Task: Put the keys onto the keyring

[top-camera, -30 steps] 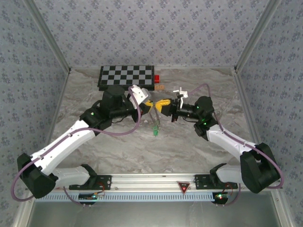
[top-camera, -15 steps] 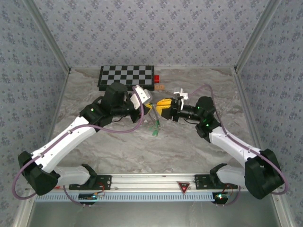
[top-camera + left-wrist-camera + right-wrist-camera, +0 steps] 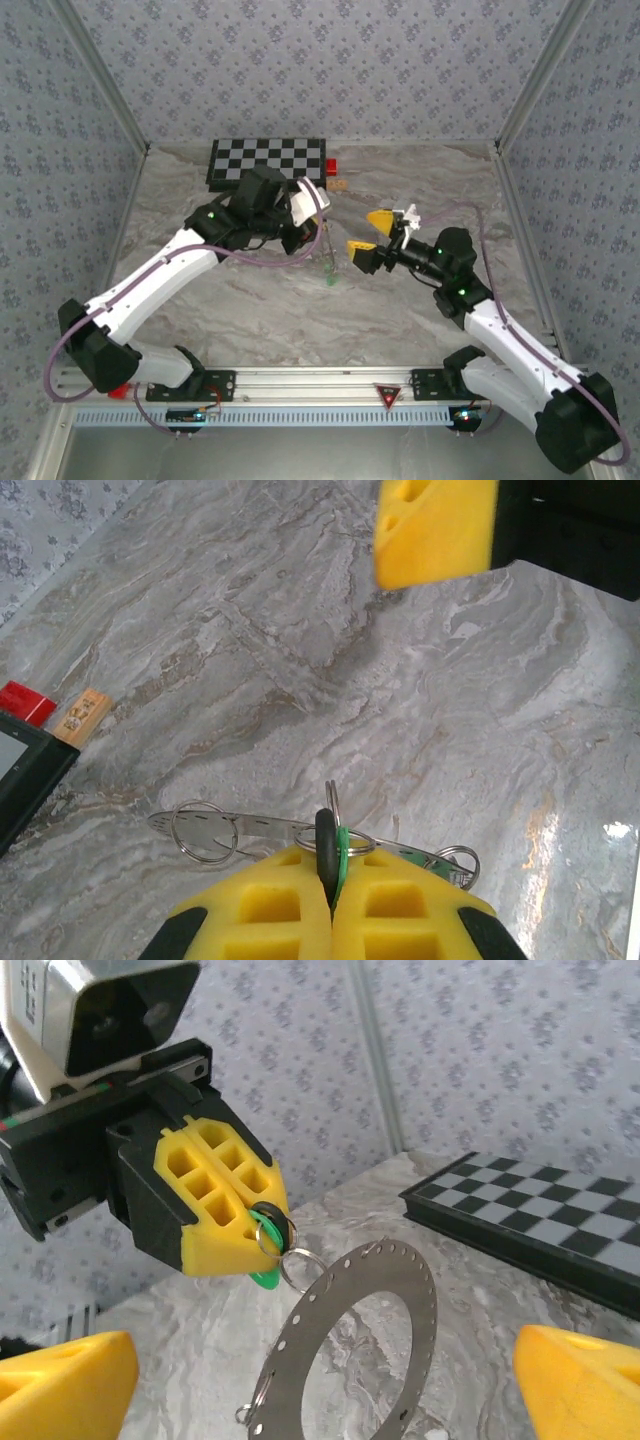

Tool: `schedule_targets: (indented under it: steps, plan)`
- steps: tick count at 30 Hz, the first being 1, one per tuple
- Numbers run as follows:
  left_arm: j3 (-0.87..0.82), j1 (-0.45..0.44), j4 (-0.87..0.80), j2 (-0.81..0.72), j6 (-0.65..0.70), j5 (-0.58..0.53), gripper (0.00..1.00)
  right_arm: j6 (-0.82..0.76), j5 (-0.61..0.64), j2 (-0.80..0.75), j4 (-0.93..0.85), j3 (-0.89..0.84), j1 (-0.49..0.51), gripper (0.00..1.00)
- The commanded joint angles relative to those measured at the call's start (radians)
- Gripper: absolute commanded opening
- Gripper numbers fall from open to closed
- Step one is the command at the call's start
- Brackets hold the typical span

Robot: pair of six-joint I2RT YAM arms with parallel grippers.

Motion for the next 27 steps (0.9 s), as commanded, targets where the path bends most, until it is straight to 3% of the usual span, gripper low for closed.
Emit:
schedule_targets:
  steps: [1, 18, 27]
  plan:
    - [0.081, 0.003, 0.0, 0.054, 0.016, 0.0, 0.0, -0.007, 0.147, -0.068, -0.093, -0.029, -0.014, 1.0]
    - [0.568, -0.038, 0.008, 0.532, -0.089, -0.039, 0.0, 0.049, 0.441, -0.459, -0.195, -0.236, -0.107, 1.0]
    - [0.89, -0.044, -0.013, 0.763, -0.137, -0.02, 0.0, 0.076, 0.438, -0.494, -0.21, -0.241, -0.153, 1.0]
